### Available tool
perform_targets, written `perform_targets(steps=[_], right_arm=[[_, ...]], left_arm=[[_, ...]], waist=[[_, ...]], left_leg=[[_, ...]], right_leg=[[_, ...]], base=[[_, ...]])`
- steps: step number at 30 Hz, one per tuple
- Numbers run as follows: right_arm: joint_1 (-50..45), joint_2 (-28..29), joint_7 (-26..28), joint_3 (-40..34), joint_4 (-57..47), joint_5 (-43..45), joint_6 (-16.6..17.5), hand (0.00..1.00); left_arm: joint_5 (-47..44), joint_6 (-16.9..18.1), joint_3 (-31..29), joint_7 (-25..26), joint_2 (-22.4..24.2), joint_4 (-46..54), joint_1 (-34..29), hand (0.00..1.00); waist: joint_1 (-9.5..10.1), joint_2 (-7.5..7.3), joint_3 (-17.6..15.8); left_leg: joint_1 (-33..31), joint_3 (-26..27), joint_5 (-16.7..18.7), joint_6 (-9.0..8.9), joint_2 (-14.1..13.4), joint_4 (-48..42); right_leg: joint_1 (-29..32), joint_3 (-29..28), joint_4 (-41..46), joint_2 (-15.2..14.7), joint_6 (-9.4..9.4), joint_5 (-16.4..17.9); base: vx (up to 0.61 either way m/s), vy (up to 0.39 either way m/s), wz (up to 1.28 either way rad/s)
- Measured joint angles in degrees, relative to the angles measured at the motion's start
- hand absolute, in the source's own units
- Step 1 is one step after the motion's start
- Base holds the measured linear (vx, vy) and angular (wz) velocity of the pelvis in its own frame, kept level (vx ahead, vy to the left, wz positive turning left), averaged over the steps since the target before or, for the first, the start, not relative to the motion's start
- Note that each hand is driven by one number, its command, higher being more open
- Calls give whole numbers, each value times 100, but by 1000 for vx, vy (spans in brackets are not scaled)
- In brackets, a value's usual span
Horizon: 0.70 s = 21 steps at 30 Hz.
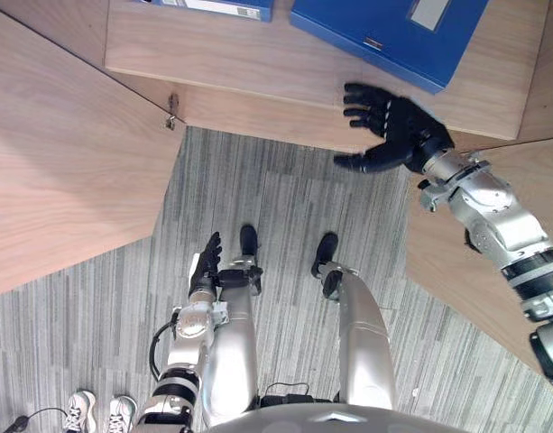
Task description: Walk over to the cabinet, pick up the folder, carry it to the office cabinet, place the folder inside the office cabinet, then close the office cabinet door
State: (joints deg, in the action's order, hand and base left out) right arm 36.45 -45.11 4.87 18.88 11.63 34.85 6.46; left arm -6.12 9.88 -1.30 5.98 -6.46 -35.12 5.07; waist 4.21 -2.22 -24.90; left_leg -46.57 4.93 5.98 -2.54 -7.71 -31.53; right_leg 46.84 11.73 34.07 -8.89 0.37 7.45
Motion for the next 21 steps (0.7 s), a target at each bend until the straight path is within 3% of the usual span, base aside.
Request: perform_targets(steps=[6,12,21], right_arm=[[-127,603,-949,-657,-409,-2017,240,0],[-149,1047,-1254,-658,-408,-3405,226,0],[106,1475,-1674,-671,74,-4067,-19,0]], left_arm=[[127,1,-31,167,36,19,4,100],[233,-3,-193,279,191,137,4,100],[233,-4,-245,483,229,221,50,100]], waist=[[8,0,0],[15,1,-1],[53,9,-4]], left_leg=[[-5,-4,0,0,1,-25],[-60,-35,3,2,4,-66],[-310,-79,1,5,33,-136]], right_leg=[[0,2,1,0,0,0],[28,24,24,-2,0,1],[251,51,88,-40,-2,3]], base=[[0,0,0],[0,0,0],[-3,0,1]])
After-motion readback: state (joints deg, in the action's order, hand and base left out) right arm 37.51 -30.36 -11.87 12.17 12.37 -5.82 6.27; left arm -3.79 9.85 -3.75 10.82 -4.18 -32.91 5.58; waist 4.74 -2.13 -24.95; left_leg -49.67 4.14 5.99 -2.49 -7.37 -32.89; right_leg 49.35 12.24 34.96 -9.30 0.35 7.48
